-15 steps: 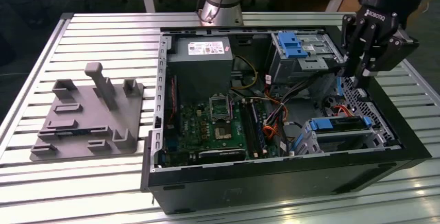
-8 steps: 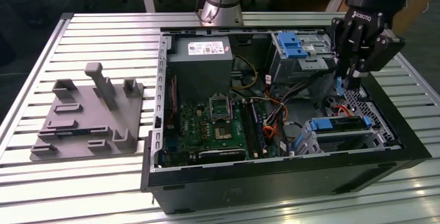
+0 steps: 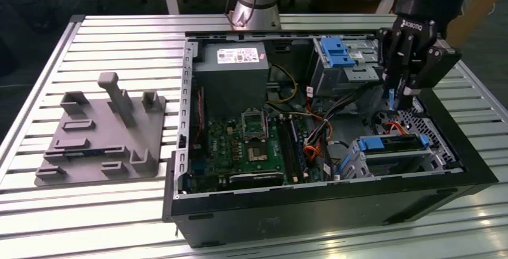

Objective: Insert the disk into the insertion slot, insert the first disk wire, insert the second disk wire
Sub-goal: 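Insert the second disk wire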

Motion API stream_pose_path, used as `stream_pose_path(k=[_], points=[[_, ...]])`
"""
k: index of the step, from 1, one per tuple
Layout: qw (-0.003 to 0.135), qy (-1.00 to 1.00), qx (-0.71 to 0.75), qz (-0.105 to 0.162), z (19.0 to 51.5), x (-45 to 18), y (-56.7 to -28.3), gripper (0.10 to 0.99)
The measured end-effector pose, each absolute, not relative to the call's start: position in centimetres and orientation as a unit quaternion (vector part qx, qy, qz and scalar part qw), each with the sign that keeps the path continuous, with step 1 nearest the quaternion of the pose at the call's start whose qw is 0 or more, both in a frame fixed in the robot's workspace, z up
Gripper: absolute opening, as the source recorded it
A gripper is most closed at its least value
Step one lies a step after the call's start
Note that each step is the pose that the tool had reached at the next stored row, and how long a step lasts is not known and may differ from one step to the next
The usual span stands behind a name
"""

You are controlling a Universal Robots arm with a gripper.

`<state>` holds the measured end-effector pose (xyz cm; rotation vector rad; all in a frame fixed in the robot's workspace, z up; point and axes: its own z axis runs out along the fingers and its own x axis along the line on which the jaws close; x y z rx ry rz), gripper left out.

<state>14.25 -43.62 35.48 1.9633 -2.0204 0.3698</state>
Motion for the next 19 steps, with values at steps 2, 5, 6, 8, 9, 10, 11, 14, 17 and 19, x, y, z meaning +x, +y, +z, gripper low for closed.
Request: stream_pose_path(k=[2,5,6,8,9,10,11,14,17,19], points=[[0.152,-0.702,0.683,0.132,35.4,14.2,-43.6,0.435],[0.161,-0.701,0.681,0.141,35.3,14.2,-43.6,0.435],[0.165,-0.700,0.680,0.144,35.3,14.2,-43.6,0.435],[0.170,-0.699,0.678,0.150,35.1,14.2,-43.6,0.435],[0.172,-0.698,0.678,0.152,35.0,14.2,-43.6,0.435],[0.174,-0.698,0.678,0.153,34.8,14.2,-43.5,0.435],[0.176,-0.698,0.677,0.156,34.7,14.1,-43.5,0.435],[0.182,-0.696,0.675,0.162,34.4,14.1,-43.3,0.435],[0.188,-0.695,0.674,0.169,34.2,14.0,-42.9,0.435],[0.192,-0.694,0.673,0.172,34.0,14.0,-42.6,0.435]])
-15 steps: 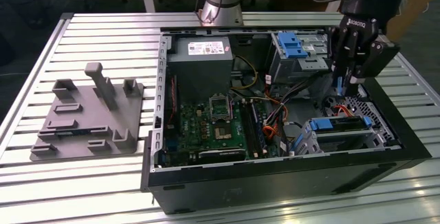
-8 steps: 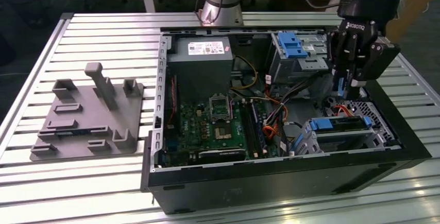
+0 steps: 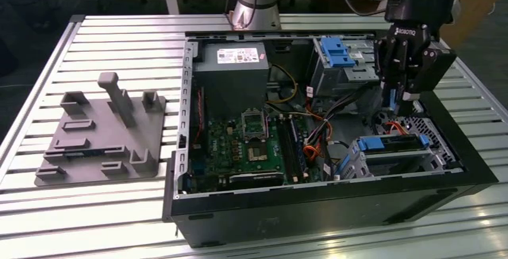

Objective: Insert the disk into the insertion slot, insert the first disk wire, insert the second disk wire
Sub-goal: 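Insert the second disk wire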

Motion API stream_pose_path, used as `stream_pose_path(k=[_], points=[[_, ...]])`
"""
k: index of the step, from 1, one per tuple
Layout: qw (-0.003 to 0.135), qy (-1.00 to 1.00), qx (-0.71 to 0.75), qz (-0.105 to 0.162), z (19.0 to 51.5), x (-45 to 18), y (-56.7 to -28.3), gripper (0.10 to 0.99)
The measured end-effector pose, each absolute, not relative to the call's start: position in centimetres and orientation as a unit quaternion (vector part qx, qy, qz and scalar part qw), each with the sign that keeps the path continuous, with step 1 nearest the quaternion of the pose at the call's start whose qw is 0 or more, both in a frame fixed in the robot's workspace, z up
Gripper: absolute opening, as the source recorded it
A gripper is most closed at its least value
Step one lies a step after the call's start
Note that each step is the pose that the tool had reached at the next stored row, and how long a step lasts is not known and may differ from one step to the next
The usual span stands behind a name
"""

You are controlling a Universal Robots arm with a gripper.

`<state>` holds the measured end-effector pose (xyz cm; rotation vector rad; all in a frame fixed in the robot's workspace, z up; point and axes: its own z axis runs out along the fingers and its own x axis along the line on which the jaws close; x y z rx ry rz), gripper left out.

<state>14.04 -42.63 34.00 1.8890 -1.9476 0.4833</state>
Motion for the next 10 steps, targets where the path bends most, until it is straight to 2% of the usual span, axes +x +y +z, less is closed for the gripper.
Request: stream_pose_path(k=[10], points=[[0.194,-0.692,0.672,0.175,33.39,13.98,-42.45,0.435]])
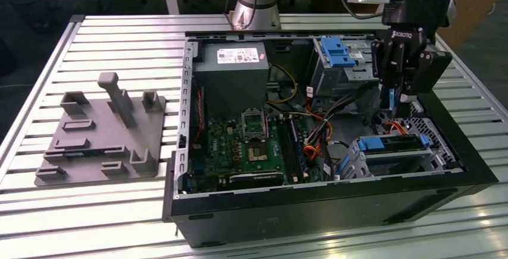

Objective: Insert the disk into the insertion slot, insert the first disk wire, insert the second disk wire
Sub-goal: 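Insert the second disk wire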

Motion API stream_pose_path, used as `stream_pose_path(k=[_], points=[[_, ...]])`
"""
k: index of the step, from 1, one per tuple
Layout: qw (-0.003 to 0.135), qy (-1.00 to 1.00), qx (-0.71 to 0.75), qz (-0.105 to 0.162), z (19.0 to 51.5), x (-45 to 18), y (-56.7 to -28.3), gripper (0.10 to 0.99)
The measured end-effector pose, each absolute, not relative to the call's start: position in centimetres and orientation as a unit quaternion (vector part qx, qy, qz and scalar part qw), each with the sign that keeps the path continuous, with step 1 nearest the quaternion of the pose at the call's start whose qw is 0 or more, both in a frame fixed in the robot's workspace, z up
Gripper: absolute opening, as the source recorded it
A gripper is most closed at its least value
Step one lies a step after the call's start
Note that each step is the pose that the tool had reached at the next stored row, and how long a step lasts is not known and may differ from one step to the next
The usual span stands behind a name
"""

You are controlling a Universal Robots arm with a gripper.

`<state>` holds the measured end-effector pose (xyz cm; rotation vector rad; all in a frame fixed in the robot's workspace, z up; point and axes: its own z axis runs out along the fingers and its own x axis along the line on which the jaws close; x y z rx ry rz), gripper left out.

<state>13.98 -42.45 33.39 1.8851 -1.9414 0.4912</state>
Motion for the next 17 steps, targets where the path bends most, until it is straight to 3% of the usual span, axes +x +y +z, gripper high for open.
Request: stream_pose_path(k=[3,4,17], points=[[0.194,-0.691,0.673,0.175,33.33,13.92,-42.44,0.424],[0.194,-0.691,0.674,0.176,33.31,13.90,-42.43,0.349],[0.193,-0.686,0.679,0.177,33.07,13.79,-42.32,0.349]])
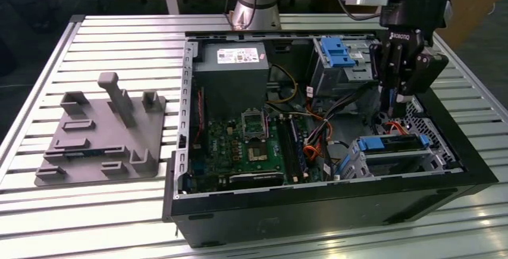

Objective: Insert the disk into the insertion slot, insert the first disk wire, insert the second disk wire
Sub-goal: 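Insert the second disk wire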

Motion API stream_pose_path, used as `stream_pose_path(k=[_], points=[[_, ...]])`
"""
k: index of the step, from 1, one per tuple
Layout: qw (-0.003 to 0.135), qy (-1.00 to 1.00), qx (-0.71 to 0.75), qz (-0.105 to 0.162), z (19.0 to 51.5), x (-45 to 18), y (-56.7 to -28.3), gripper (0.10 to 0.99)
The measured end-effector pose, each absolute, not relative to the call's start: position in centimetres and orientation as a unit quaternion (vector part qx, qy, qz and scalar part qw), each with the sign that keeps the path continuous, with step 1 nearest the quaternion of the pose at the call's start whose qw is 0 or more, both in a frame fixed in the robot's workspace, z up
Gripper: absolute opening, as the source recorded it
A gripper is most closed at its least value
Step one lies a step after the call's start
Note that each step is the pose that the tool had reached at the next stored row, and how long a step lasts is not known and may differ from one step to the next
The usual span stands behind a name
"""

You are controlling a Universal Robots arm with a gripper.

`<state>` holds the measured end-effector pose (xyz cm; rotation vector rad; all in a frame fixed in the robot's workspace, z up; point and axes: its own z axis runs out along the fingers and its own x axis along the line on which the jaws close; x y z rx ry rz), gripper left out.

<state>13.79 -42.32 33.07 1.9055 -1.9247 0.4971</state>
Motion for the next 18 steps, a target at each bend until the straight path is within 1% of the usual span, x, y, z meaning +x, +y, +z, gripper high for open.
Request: stream_pose_path(k=[11,13,15,18], points=[[0.192,-0.686,0.679,0.177,32.96,13.79,-42.49,0.349],[0.192,-0.686,0.679,0.176,32.95,13.80,-42.55,0.333],[0.191,-0.686,0.679,0.176,32.94,13.81,-42.60,0.208],[0.191,-0.686,0.680,0.175,32.93,13.82,-42.69,0.196]])
